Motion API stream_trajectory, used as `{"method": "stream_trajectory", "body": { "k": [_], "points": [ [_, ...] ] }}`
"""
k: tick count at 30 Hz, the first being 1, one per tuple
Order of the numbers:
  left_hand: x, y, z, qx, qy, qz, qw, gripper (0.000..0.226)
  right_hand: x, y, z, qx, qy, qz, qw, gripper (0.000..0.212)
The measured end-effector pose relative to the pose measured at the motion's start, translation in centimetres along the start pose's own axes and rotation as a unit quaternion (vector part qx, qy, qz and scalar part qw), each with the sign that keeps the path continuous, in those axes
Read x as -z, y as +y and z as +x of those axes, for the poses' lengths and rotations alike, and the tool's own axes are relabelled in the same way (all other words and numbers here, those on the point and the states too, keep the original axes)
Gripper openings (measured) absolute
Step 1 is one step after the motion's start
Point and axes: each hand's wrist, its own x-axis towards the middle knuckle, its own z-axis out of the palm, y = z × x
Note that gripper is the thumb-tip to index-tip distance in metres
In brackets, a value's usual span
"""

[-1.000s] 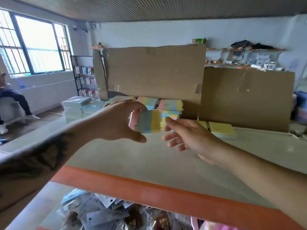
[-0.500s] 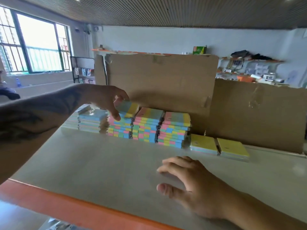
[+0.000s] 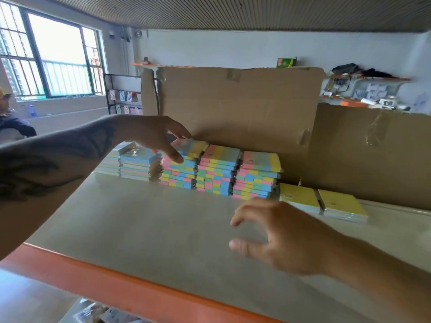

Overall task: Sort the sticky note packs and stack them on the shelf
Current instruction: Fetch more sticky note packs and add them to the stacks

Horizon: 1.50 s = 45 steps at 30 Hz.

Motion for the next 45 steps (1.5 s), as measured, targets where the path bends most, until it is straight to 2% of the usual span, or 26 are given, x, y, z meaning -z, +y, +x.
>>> {"method": "stream_trajectory", "body": {
  "k": [2, 6, 9, 14, 21, 28, 34, 39, 45],
  "points": [
    [0.1, 0.1, 0.0, 0.012, -0.01, -0.012, 1.0, 0.075, 1.8, -0.8, 2.5, 0.003, 0.043, -0.022, 0.999, 0.037],
    [0.7, 0.3, 0.0, -0.019, -0.011, -0.028, 0.999, 0.067, 5.2, -1.9, 9.4, -0.005, 0.113, -0.039, 0.993, 0.025],
    [0.8, 0.2, 0.4, -0.031, -0.02, -0.041, 0.999, 0.069, 6.4, -2.0, 14.0, -0.042, 0.095, -0.023, 0.994, 0.017],
    [0.4, -0.5, 0.8, -0.053, 0.006, -0.044, 0.998, 0.069, 5.3, -1.4, 18.1, -0.083, 0.049, -0.028, 0.995, 0.025],
    [-0.1, 0.0, 0.5, -0.08, 0.017, -0.046, 0.996, 0.058, 4.4, -1.3, 18.8, -0.069, 0.056, -0.007, 0.996, 0.023],
    [-0.2, 0.0, 0.5, -0.079, 0.033, -0.026, 0.996, 0.069, 4.3, -1.0, 19.3, -0.068, 0.049, -0.018, 0.996, 0.02],
    [-0.1, 0.0, 0.1, -0.057, 0.019, -0.057, 0.997, 0.079, 4.8, -0.5, 18.5, -0.059, 0.042, -0.006, 0.997, 0.036],
    [-0.2, 0.4, -0.5, -0.027, 0.026, -0.055, 0.998, 0.087, 6.9, 0.8, 16.2, -0.069, 0.075, 0.0, 0.995, 0.031],
    [-2.6, 2.3, -0.5, -0.012, 0.057, -0.073, 0.996, 0.091, 6.6, 3.3, 14.6, -0.103, 0.014, -0.061, 0.993, 0.047]
  ]
}}
